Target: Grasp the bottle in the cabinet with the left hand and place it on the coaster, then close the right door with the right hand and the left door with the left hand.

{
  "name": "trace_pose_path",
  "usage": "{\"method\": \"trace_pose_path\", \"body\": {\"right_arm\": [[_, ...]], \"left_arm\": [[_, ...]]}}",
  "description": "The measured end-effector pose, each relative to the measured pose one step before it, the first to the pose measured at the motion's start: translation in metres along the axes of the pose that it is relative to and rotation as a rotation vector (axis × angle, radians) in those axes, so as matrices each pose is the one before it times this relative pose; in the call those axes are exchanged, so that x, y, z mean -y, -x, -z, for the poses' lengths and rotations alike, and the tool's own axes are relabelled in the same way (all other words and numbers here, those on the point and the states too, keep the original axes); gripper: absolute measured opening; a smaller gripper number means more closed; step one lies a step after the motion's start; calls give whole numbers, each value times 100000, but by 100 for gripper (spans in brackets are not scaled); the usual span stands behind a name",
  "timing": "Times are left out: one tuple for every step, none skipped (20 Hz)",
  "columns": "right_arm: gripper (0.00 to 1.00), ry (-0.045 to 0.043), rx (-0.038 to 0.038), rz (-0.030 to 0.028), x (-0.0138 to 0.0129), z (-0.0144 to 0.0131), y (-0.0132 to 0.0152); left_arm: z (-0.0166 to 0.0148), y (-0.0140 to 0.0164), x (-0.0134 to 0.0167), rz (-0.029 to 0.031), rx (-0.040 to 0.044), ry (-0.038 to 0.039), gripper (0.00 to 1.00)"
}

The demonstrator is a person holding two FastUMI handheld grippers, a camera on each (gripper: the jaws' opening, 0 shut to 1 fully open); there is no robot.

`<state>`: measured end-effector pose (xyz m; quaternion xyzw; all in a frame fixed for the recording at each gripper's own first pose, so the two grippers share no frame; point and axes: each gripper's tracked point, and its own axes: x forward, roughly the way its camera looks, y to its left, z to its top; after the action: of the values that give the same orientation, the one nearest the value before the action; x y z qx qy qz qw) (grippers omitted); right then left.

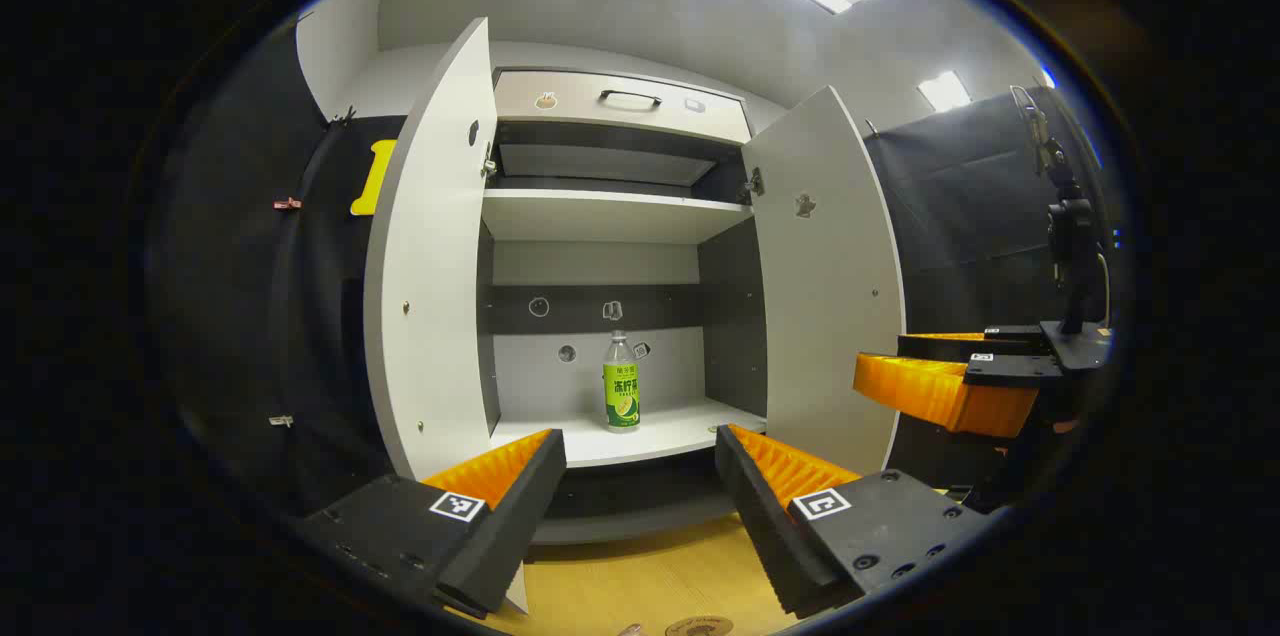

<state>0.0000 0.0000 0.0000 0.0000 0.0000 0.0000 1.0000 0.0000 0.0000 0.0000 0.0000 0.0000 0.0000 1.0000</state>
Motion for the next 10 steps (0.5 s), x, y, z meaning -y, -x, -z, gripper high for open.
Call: {"method": "trace_pose_path", "body": {"right_arm": [[98, 114, -437, -278, -103, 90, -47], [98, 241, -491, -340, -111, 96, -48], [98, 498, -317, -163, 6, 74, 11], [98, 416, -368, -53, -32, 61, -79], [98, 114, -388, -40, -78, 87, -40], [98, 244, -270, 32, -62, 25, -65], [98, 388, -147, 138, -50, 62, 30], [98, 456, 31, 300, 12, 1, -56], [98, 350, -75, 86, -120, 21, -6], [98, 124, -80, -287, -224, 17, -22]], "left_arm": [[191, 136, -134, -426, -30, 471, 96], [-17, -13, -80, -249, -16, 629, 94], [81, 49, -62, -228, 71, 628, 95], [40, 15, -107, -306, -122, 509, 95], [143, 20, -192, -334, -204, 334, 95], [-6, -60, -153, -359, -159, 129, 95], [182, -89, -236, -743, -239, 26, 96], [11, 23, -155, -137, -201, 100, 95], [102, 32, -22, 62, -91, 269, 95], [-50, 14, -44, 140, 78, 325, 95]]}}
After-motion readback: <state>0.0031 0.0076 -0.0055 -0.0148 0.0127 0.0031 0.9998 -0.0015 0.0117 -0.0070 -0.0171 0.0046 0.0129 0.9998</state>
